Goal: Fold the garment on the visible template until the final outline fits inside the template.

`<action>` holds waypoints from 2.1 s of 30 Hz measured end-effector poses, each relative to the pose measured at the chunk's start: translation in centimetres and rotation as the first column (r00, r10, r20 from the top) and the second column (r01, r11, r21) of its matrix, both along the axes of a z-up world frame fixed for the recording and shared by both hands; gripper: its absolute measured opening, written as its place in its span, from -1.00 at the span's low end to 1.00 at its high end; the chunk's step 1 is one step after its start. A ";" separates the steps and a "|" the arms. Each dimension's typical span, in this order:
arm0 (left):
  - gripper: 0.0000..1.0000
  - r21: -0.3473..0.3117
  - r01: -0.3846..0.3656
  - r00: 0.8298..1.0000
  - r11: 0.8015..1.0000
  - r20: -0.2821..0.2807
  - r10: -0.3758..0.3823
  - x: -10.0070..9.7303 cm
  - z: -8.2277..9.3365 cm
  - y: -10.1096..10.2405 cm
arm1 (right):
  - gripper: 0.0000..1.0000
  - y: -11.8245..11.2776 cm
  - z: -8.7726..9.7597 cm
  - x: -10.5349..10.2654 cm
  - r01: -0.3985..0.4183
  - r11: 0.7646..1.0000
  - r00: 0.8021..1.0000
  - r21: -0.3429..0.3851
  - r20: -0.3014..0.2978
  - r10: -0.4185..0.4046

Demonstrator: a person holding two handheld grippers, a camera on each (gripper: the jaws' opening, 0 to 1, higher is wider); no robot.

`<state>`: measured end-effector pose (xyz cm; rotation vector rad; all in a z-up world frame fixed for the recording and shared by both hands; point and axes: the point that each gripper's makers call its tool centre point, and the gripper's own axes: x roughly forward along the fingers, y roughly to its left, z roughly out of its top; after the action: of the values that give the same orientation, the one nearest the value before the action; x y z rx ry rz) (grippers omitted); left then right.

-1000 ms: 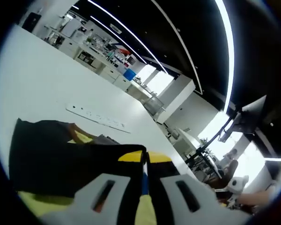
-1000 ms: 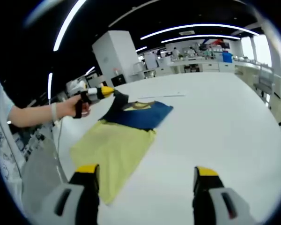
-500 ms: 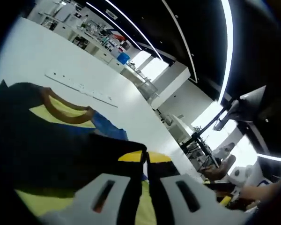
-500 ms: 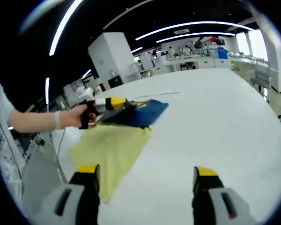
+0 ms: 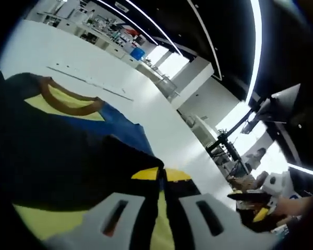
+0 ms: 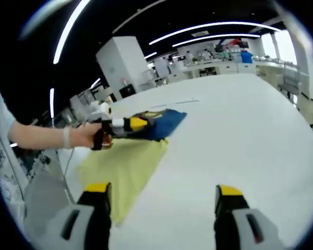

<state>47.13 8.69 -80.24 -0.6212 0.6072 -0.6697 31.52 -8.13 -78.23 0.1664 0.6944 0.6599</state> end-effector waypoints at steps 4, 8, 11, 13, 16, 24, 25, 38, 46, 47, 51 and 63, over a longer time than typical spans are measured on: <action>-1.00 0.016 0.014 1.000 1.000 0.007 -0.014 -0.1 -0.4 -0.2 | 0.63 -0.2 0.0 0.2 0.005 1.000 1.000 0.004 0.000 -0.005; -1.00 0.000 0.025 1.000 1.000 -0.010 -0.025 -0.1 -0.5 -0.8 | 0.63 0.0 -0.2 0.1 0.003 1.000 1.000 0.000 -0.009 -0.003; -1.00 0.025 0.051 0.999 0.998 0.009 -0.051 -0.5 -0.6 -1.1 | 0.63 0.1 0.0 0.2 0.002 1.000 1.000 0.001 -0.001 -0.002; -1.00 0.045 0.094 0.993 0.995 0.067 -0.097 -0.9 -0.2 -1.5 | 0.63 0.1 -0.1 0.2 0.001 1.000 1.000 0.003 0.001 -0.001; -0.74 0.085 0.123 0.982 0.989 0.136 -0.134 -1.1 0.3 -1.8 | 0.63 0.0 -0.3 0.3 0.003 1.000 1.000 0.002 -0.005 -0.003; 0.62 0.180 0.147 0.956 0.973 0.226 -0.186 -0.9 0.5 -1.6 | 0.63 0.9 -0.2 0.2 -0.011 1.000 1.000 0.003 -0.006 0.011; 0.81 0.193 0.143 0.954 0.971 0.234 -0.187 -0.9 0.6 -1.5 | 0.63 1.0 -0.2 0.3 -0.014 1.000 1.000 0.003 -0.006 0.014; 0.98 0.342 0.185 0.927 0.921 0.249 -0.279 -2.7 1.5 0.0 | 0.63 2.5 0.5 -0.2 -0.042 0.999 0.999 0.003 0.008 0.042; 0.98 0.399 0.204 0.916 0.894 0.244 -0.318 -4.2 2.0 2.1 | 0.63 3.3 1.3 -0.2 -0.064 0.998 0.998 0.000 0.023 0.064; 0.98 0.406 0.201 0.916 0.892 0.245 -0.318 -4.4 2.1 2.6 | 0.63 3.4 1.3 -0.1 -0.066 0.998 0.997 0.001 0.025 0.066; 0.98 0.418 0.185 0.918 0.889 0.249 -0.308 -4.9 2.6 4.6 | 0.63 4.0 1.6 -0.2 -0.080 0.997 0.996 -0.003 0.033 0.080; 0.95 0.413 0.106 0.939 0.905 0.257 -0.228 -7.3 3.8 10.2 | 0.63 5.8 3.0 -0.4 -0.112 0.994 0.992 -0.002 0.060 0.112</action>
<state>39.85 18.93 -76.44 -0.0837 0.4935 -0.7616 31.12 -2.33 -75.24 0.1085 0.6493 0.7697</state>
